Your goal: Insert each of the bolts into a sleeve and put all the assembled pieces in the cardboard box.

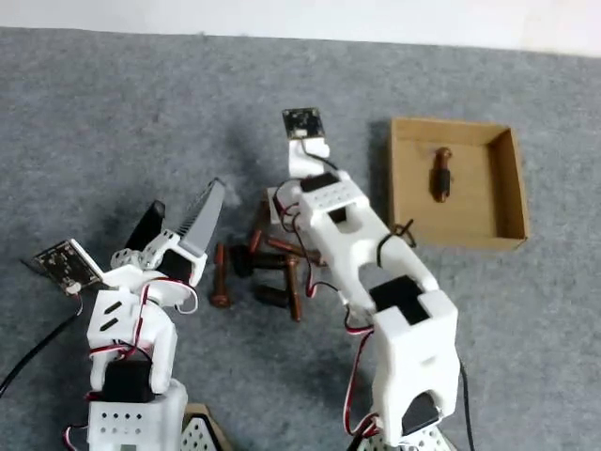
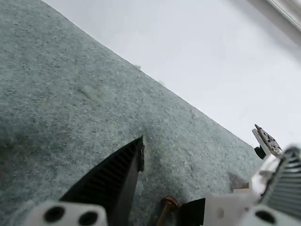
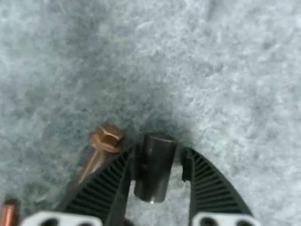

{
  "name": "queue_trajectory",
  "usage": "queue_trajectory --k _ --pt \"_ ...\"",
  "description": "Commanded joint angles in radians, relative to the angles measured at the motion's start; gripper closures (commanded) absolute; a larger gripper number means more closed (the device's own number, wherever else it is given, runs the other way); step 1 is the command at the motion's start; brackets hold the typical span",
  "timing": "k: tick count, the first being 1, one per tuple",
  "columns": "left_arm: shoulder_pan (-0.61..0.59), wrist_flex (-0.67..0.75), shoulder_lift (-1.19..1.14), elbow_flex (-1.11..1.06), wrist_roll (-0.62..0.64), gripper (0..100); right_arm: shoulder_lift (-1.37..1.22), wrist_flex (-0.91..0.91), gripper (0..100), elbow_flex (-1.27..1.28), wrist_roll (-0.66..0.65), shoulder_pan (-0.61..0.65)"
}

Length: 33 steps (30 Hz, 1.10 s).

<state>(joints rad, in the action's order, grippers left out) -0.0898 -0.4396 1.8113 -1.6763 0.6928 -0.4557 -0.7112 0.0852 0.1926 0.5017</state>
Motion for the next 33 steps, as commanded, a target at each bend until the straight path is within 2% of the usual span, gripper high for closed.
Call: queue_trajectory --k 1,4,9,13,17,25,29,33 --pt "0.008 0.000 0.013 0.001 -0.003 60 -0.015 -0.005 91.2 -0.035 -0.002 -0.038" --pt "0.008 0.000 0.013 0.001 -0.003 60 -0.015 -0.005 99.8 -0.035 -0.002 -0.051" --pt "0.004 0.000 0.013 0.001 -0.003 60 -0.012 -0.010 99.5 -0.035 -0.003 -0.056" --pt "0.007 0.000 0.013 0.001 -0.003 60 -0.004 -0.130 99.5 -0.056 -0.003 -0.056" --pt "0.004 0.000 0.013 0.001 -0.003 60 0.093 -0.140 99.5 -0.104 -0.032 -0.058" --pt "0.004 0.000 0.013 0.001 -0.003 60 0.383 -0.128 99.5 0.090 -0.066 -0.096" --pt "0.005 0.000 0.013 0.001 -0.003 60 0.539 -0.041 99.5 0.248 -0.069 -0.101" --pt "0.005 0.000 0.013 0.001 -0.003 60 0.690 0.088 99.5 0.458 -0.133 -0.097"
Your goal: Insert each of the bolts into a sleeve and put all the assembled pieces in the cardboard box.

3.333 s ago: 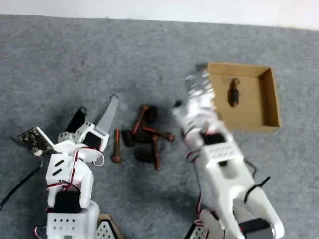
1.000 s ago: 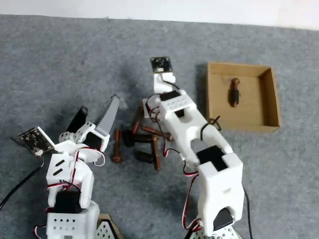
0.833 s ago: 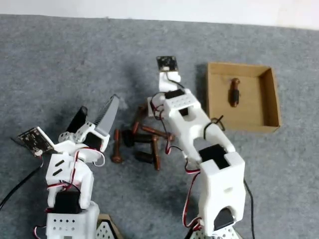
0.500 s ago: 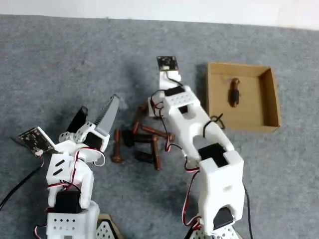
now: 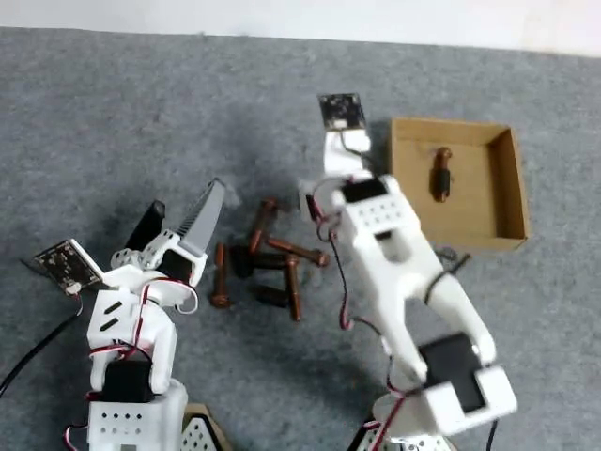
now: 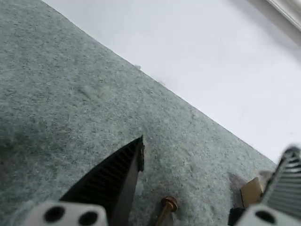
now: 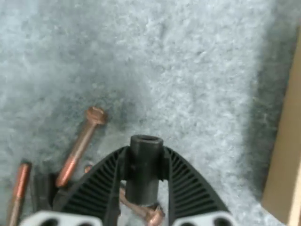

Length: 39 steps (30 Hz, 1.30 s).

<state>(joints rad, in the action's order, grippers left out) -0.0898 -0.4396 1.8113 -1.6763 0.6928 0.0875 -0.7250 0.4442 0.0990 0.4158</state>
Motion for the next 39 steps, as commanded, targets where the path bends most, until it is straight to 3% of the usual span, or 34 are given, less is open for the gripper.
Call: queue_trajectory --k 1,5,12,19,28,32,39 --pt "0.005 0.000 0.013 0.001 -0.003 60 0.185 0.142 99.5 0.154 -0.051 -0.013" --pt "0.010 -0.029 0.013 0.012 -0.061 60 0.338 0.295 99.5 0.360 -0.087 -0.038" --pt "0.183 -0.345 0.013 0.171 -0.293 63 0.634 0.503 99.5 0.673 -0.149 -0.047" --pt "0.232 -0.358 0.012 0.180 -0.443 80 0.886 0.541 99.5 0.868 -0.149 -0.051" --pt "0.306 -0.404 -0.013 0.225 -0.448 76 1.150 0.538 99.5 1.066 -0.150 -0.068" --pt "0.338 -0.489 -0.183 0.346 -0.450 76 1.242 0.538 99.5 1.129 -0.187 -0.065" --pt "0.341 -0.448 -0.704 0.564 -0.497 76 1.348 0.538 99.5 1.181 -0.204 -0.068"
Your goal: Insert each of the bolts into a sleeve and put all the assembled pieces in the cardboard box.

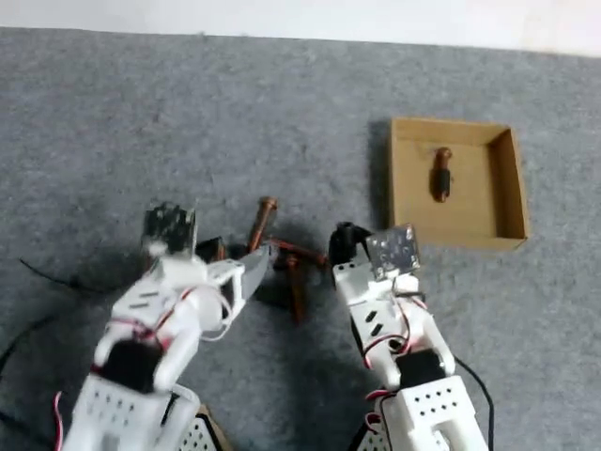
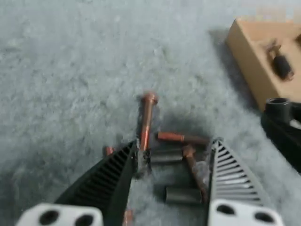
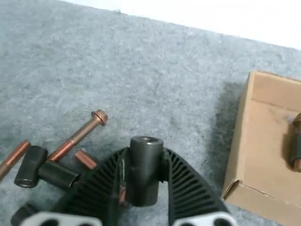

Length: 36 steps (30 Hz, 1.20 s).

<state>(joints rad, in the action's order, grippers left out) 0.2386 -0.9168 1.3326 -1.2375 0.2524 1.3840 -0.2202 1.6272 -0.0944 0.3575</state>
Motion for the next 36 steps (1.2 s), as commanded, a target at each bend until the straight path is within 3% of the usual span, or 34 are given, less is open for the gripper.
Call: queue_trajectory --k 1,13,28,36 --pt "0.013 0.041 -0.308 0.163 -0.077 76 0.061 0.033 99.5 0.007 -0.011 -0.010" --pt "0.015 0.052 -1.029 0.590 -0.115 76 0.110 0.033 99.5 0.039 -0.011 -0.012" --pt "0.005 0.054 -1.546 1.000 -0.117 76 0.113 0.036 99.2 0.038 -0.011 -0.059" --pt "-0.044 0.049 -1.724 1.112 -0.118 76 0.113 0.036 99.2 0.038 -0.011 -0.059"
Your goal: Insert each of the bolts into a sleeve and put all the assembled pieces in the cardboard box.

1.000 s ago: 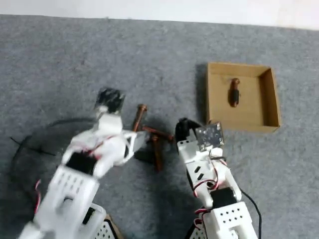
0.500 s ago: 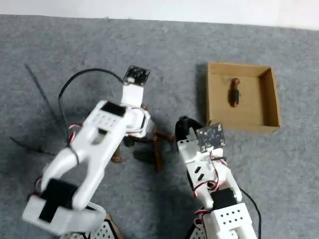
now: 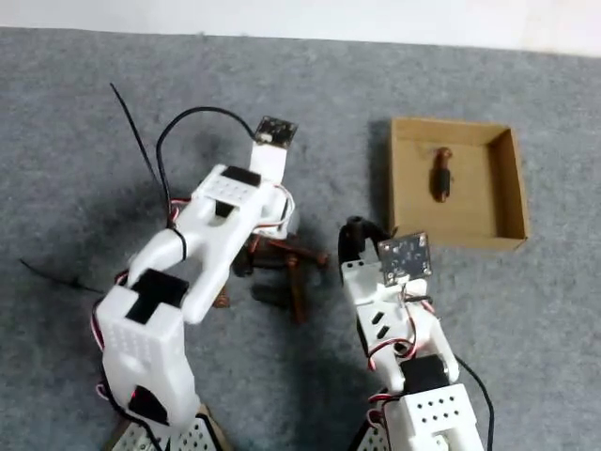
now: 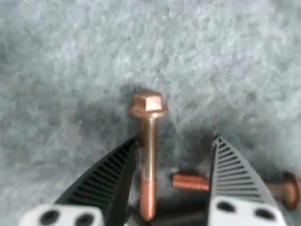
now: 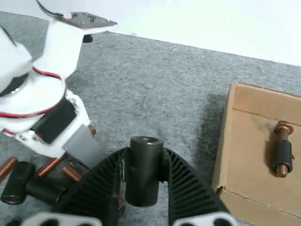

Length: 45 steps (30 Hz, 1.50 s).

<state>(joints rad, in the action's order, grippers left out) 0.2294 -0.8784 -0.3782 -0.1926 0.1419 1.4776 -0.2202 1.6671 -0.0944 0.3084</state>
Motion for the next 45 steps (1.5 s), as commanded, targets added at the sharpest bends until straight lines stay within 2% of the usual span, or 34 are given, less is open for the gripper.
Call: queue_trajectory --k 1,13,21,23,28,29,31,37,42,45 --pt "-0.044 0.011 -0.022 0.076 -0.008 76 0.019 0.036 99.2 -0.002 -0.011 -0.010" --pt "-0.064 0.008 -0.035 0.076 -0.006 76 0.019 0.036 99.2 -0.002 -0.011 -0.012" --pt "-0.058 -0.068 -0.035 0.077 -0.003 76 0.019 0.036 99.2 -0.002 -0.011 -0.015" --pt "-0.054 -0.068 -0.035 0.077 -0.005 80 0.019 0.036 99.2 -0.002 -0.011 -0.015" --pt "-0.054 -0.063 -0.035 0.081 -0.008 99 0.019 0.036 99.2 -0.002 -0.011 -0.015" --pt "-0.054 -0.063 -0.035 0.081 -0.008 100 0.019 0.036 99.2 -0.002 -0.011 -0.015" --pt "-0.054 -0.063 -0.035 0.079 -0.008 98 0.019 0.036 99.2 -0.002 -0.011 -0.015" --pt "-0.056 -0.063 -0.022 0.074 -0.008 100 0.019 0.036 99.2 -0.002 -0.011 -0.015" --pt "-0.059 -0.061 0.070 0.047 -0.003 100 0.019 0.038 99.2 -0.002 -0.012 -0.010" --pt "-0.062 0.018 0.171 -0.058 -0.002 100 0.019 0.038 99.2 -0.002 -0.012 -0.008"
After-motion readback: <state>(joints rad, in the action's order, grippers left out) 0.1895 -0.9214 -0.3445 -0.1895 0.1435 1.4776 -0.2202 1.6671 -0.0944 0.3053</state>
